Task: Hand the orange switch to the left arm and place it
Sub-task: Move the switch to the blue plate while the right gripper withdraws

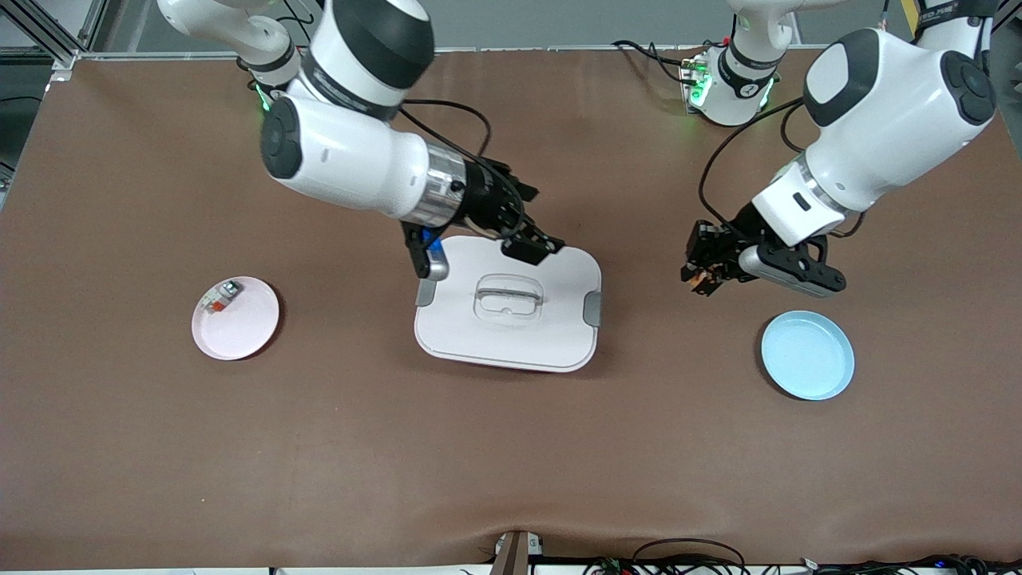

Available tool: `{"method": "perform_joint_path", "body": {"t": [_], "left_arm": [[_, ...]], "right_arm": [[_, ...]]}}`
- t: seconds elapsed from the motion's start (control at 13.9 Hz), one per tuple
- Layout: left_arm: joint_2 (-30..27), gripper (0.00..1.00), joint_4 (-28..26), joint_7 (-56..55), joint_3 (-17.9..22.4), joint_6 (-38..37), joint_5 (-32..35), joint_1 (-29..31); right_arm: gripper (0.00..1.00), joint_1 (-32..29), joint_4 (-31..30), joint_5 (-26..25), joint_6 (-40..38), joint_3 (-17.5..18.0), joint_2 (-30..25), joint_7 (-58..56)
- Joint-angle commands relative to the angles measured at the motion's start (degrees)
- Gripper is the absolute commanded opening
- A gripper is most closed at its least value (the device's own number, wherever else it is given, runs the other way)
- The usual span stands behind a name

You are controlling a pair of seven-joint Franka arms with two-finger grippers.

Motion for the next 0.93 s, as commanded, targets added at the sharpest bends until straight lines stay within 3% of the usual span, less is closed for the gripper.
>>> {"method": "perform_joint_path", "body": {"t": [0.0, 0.14, 0.43, 0.65, 0.86], "left_arm": [[1.15, 0.00, 0.10, 9.03, -0.21, -3.15, 4.74, 4.12], [2.91, 0.00, -0.07, 15.90, -0.21, -3.43, 6.25, 7.02], [8.26, 0.00, 0.10, 28.02, -0.21, -3.43, 13.62, 11.95], [13.18, 0.00, 0.63, 36.56, -0.21, -1.50, 19.68, 15.03], [18.63, 0.00, 1.33, 43.86, -0.21, 2.36, 26.53, 16.35]], "right_arm": [[1.00, -3.10, -12.55, -5.29, -1.30, 0.42, -10.09, -12.98], [1.00, -4.51, -20.90, -13.43, -1.04, 0.41, -16.52, -25.63], [1.00, -12.49, -31.56, -25.22, -1.04, 0.41, -24.62, -48.84], [1.00, -21.45, -34.39, -28.68, -1.39, 0.41, -27.44, -65.19], [1.00, -28.49, -33.69, -35.52, -3.06, 0.42, -27.97, -74.19]]}}
